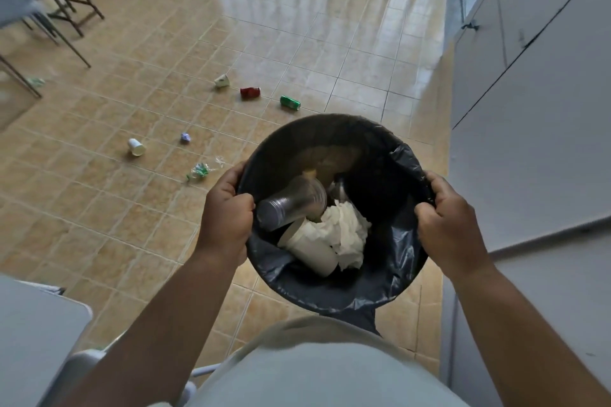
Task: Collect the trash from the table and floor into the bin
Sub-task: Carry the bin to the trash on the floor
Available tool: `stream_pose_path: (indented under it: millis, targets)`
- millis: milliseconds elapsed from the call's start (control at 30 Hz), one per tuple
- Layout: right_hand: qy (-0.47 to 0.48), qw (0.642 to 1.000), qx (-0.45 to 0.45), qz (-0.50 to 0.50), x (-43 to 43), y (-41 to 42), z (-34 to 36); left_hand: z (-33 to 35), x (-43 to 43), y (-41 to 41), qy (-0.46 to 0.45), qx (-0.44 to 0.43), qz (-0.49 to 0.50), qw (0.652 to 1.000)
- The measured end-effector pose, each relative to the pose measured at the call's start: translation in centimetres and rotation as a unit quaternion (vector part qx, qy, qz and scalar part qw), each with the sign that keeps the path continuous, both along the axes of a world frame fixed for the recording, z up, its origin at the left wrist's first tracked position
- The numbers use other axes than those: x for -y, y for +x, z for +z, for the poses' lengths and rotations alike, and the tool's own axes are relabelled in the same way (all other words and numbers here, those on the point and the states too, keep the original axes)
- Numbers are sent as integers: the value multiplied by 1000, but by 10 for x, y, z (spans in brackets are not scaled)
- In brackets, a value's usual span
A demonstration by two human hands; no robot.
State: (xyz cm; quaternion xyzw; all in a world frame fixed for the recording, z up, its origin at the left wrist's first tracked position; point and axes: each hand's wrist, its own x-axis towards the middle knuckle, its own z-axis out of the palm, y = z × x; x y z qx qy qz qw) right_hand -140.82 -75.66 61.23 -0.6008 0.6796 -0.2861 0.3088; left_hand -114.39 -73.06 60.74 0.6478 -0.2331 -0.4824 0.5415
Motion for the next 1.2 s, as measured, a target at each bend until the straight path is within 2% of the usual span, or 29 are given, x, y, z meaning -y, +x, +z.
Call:
stream_pose_path:
  millis: [367,700,967,1200]
  targets:
    - [30,993,48,100,216,45,-21,-13,162,38,42,32,96,994]
    - [32,978,7,206,391,122,-14,-9,284,89,40,39,206,977]
    - [42,976,-8,212,503,222,-32,-45,391,191,45,26,208,977]
    - [48,979,-24,197,594,314,-27,-44,489,286,34,10,197,980]
